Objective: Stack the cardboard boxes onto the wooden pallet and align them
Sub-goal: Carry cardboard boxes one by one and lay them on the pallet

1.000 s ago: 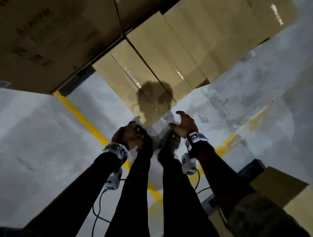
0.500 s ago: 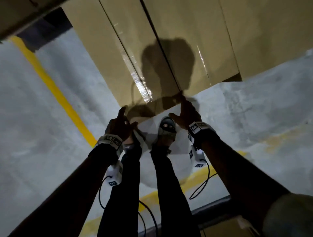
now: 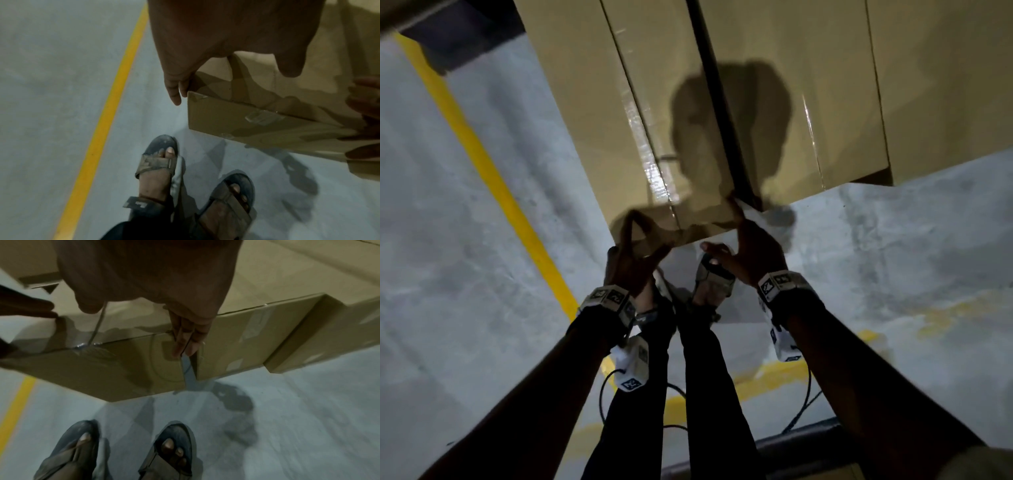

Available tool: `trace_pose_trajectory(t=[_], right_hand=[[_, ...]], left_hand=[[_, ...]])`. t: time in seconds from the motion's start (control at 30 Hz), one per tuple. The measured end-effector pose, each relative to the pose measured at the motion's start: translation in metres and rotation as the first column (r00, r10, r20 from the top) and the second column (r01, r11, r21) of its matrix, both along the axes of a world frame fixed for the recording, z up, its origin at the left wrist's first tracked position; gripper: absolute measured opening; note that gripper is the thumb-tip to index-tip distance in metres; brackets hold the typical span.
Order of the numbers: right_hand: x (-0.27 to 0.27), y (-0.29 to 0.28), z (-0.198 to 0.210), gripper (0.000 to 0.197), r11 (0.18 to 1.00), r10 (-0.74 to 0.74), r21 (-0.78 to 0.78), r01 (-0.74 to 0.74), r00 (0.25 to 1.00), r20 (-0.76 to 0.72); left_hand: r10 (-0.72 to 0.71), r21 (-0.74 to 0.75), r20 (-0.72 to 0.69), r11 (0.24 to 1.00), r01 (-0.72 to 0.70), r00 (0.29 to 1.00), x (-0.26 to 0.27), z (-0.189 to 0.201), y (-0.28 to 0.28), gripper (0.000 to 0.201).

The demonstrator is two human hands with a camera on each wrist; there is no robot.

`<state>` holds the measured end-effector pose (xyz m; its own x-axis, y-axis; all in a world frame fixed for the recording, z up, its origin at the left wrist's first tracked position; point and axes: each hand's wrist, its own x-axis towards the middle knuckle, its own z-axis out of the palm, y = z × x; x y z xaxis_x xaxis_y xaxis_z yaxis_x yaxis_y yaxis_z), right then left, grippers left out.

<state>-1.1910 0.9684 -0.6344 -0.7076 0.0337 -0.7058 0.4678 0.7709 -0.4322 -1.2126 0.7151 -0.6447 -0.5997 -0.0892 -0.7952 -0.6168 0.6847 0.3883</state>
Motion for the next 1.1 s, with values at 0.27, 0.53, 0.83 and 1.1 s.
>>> trace_pose_trajectory(t=[0.27,0.53,0.83,1.1], right_hand=[[-0.002,-0.052,-0.009,0.1,0.98,0.177,-0.09,-0.175,0.984,0.015],[-0.069,-0.069,-0.038,0.091,0.976,-0.101,-0.204,0.074,0.987,-0.129],[-0.084,-0.083,-0.072,0.099,0.968,-0.179,-0.232,0.099,0.919,-0.351],[-0.085,-0.085,-0.015,0.104,0.978,-0.192,-0.159,0.133,0.864,-0.465]], left_hand=[[-0.033,-0.136,-0.126,0.991,0.016,0.991,-0.025,-0.002,-0.076,0.107],[-0.221,-0.105,-0.057,0.971,0.214,0.974,-0.08,-0.014,-0.094,0.107],[-0.255,-0.121,-0.282,0.966,0.23,0.925,-0.09,-0.043,-0.098,0.114],[-0.306,-0.2,-0.391,0.949,0.244,0.868,-0.084,0.013,-0.09,0.115]])
